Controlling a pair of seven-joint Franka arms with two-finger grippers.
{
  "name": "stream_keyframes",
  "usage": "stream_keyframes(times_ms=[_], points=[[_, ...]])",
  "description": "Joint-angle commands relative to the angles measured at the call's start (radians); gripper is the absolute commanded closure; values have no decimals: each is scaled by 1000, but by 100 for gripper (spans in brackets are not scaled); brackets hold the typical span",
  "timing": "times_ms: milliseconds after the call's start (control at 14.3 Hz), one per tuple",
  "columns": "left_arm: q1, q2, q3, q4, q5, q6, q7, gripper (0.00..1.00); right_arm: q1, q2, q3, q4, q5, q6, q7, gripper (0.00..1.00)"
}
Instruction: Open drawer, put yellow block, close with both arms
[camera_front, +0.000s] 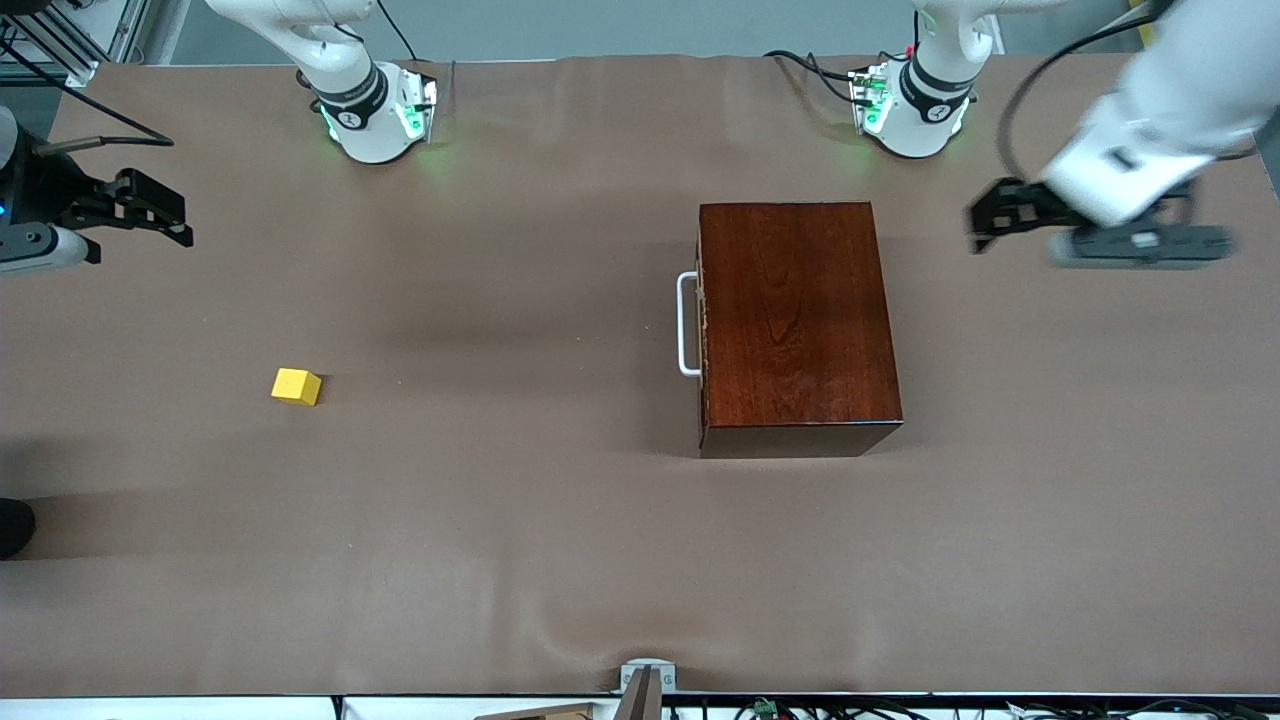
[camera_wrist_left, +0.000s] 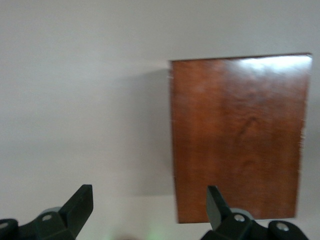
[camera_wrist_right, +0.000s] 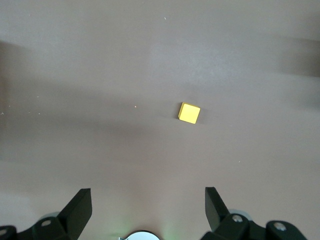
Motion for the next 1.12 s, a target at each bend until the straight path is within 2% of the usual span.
stream_keyframes(times_ms=[0, 209, 698, 908, 1047], points=[[-74, 112, -54, 99, 44, -15, -137, 0, -18, -26, 8, -21, 18, 1, -9, 0], [-245, 220, -53, 165, 146, -9, -242, 0, -18, -26, 8, -21, 16, 1, -9, 0], [-486, 454, -27, 285, 162, 120, -472, 0, -18, -26, 8, -21, 16, 1, -9, 0], [-602, 526, 39, 304, 184, 196, -571, 0, -18, -26, 8, -21, 16, 1, -9, 0], [-697, 567, 125, 307, 182, 252, -613, 0, -18, -26, 8, -21, 18, 1, -9, 0]])
